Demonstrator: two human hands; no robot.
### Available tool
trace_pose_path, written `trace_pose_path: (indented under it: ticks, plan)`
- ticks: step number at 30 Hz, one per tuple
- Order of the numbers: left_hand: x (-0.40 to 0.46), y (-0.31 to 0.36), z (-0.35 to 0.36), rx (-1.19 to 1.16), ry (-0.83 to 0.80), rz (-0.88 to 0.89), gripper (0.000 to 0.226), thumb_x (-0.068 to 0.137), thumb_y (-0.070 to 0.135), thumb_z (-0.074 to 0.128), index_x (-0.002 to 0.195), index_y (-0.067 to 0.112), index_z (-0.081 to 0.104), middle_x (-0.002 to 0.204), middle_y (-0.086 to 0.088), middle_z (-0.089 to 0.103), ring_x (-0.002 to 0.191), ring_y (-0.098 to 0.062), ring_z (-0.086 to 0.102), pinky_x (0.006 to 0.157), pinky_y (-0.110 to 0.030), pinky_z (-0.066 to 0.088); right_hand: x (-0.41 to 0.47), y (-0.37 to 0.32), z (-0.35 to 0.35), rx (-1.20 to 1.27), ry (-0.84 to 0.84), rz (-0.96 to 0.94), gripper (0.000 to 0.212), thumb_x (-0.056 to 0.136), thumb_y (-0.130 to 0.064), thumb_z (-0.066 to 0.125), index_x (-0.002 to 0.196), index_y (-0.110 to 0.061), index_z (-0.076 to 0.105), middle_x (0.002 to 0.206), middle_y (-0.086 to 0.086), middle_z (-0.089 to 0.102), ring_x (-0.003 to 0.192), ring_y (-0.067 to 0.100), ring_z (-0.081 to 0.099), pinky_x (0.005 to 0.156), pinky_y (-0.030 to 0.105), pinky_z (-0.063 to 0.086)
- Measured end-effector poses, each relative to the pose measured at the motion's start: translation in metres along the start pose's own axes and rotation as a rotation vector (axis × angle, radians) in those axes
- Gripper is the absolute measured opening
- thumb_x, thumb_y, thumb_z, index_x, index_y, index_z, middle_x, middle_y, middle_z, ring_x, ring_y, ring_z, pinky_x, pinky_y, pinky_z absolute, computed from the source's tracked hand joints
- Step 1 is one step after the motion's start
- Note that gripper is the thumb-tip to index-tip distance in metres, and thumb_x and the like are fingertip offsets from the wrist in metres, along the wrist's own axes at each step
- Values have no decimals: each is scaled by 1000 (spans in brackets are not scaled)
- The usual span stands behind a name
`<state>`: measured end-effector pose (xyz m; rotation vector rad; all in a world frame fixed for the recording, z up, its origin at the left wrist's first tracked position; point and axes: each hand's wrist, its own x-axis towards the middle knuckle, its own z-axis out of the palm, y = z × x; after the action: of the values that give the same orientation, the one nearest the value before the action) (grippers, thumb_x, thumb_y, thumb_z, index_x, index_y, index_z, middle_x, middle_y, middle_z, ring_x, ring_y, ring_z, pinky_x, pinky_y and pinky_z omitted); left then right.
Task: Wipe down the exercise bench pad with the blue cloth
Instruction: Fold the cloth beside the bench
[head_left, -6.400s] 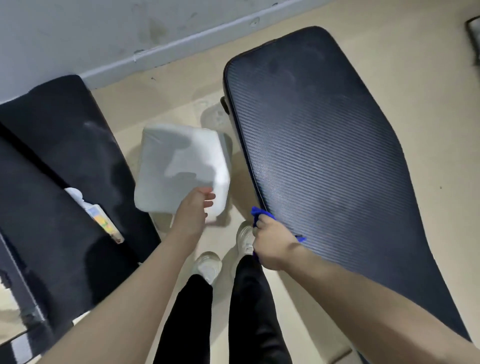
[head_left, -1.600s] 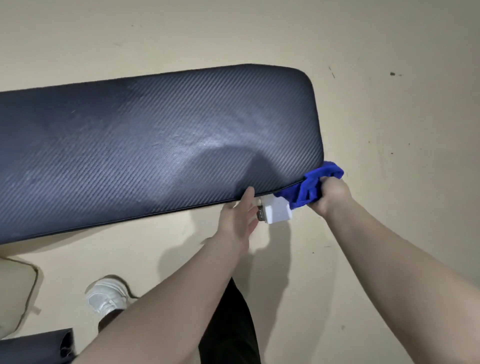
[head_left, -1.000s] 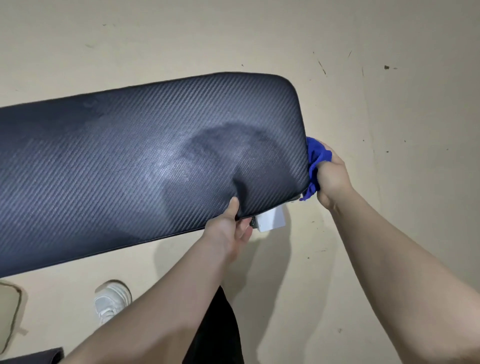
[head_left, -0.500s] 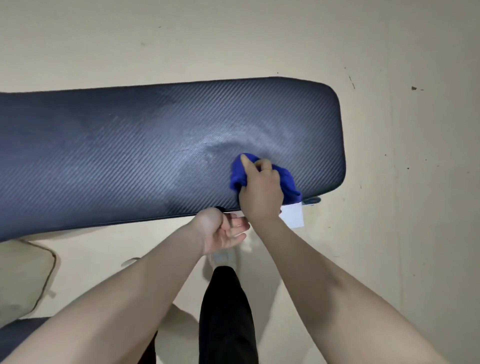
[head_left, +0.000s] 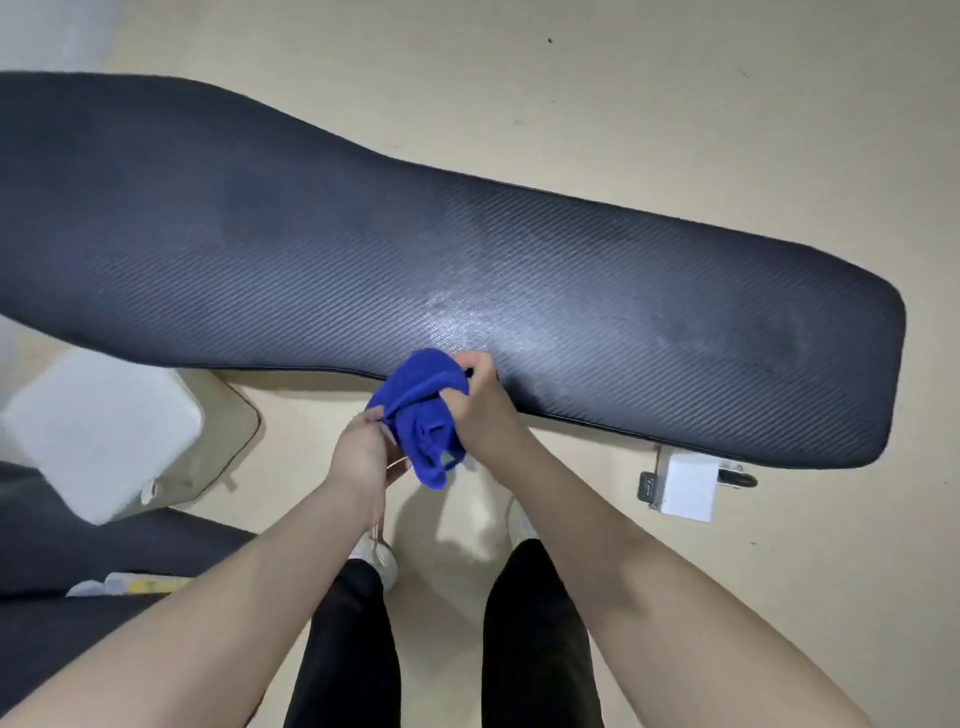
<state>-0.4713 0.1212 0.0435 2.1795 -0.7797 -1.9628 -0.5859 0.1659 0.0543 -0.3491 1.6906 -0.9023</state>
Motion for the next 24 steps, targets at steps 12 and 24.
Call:
trace_pose_path:
  ticks: [12,24]
  plan:
    - [-75,81,-120,373,-252,576,21,85,11,60,100,26,59,77,5,64,59,-4,59,56,-17,46,-36,-158,66,-521,-394,-23,38,90,-14,41,52,-19,43,38,-13,44,37,4,39,40,17,32]
    - [-20,75,-336,16,115,297,26,89,33,55,76,11,54,71,-9,52,66,-21,43,54,-22,34,11,-209,277,-1158,-431,-630,14,79,-13,50,72,-22,59,78,2,64,83,28,57,77,39,48]
